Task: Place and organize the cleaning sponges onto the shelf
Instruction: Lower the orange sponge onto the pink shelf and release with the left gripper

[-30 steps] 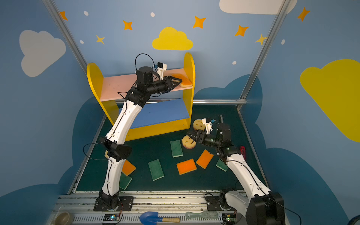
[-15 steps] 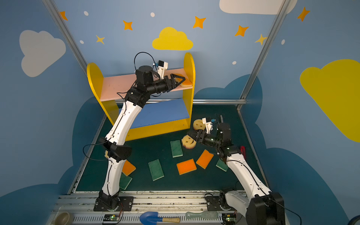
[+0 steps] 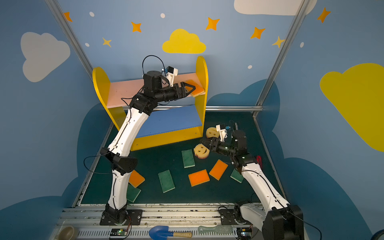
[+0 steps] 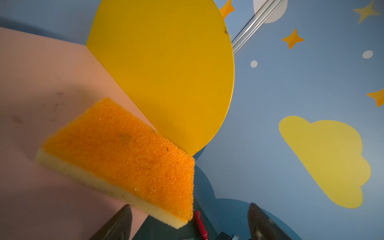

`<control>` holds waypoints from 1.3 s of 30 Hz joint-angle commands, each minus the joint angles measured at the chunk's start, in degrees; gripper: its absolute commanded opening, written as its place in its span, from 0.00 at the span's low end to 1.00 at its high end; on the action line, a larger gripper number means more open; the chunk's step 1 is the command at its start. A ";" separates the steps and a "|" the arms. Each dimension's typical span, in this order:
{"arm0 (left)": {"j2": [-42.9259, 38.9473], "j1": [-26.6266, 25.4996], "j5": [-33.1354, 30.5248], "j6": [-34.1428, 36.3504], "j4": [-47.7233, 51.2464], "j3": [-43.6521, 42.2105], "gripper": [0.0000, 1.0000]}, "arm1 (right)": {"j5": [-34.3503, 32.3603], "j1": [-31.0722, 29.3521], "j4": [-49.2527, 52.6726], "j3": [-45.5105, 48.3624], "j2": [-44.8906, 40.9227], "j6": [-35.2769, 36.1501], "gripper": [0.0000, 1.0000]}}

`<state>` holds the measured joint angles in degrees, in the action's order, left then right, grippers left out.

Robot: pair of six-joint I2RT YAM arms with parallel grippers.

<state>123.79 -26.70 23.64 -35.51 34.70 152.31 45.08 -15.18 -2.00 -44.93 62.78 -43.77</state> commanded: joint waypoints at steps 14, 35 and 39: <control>-3.89 0.07 -7.54 6.81 3.74 -4.14 0.10 | -1.05 -1.43 1.29 -2.81 -1.66 1.12 0.57; 3.92 -0.29 -17.78 9.06 6.09 2.06 0.03 | -3.12 -1.34 2.66 -2.41 -2.51 4.74 0.57; 6.54 -0.48 -18.52 9.05 5.70 4.56 0.03 | -3.60 -1.37 3.18 -1.95 -2.50 5.53 0.57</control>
<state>126.08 -27.83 7.44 -27.38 41.06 156.51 42.30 -16.34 0.60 -45.87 61.01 -39.88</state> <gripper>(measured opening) 0.047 0.572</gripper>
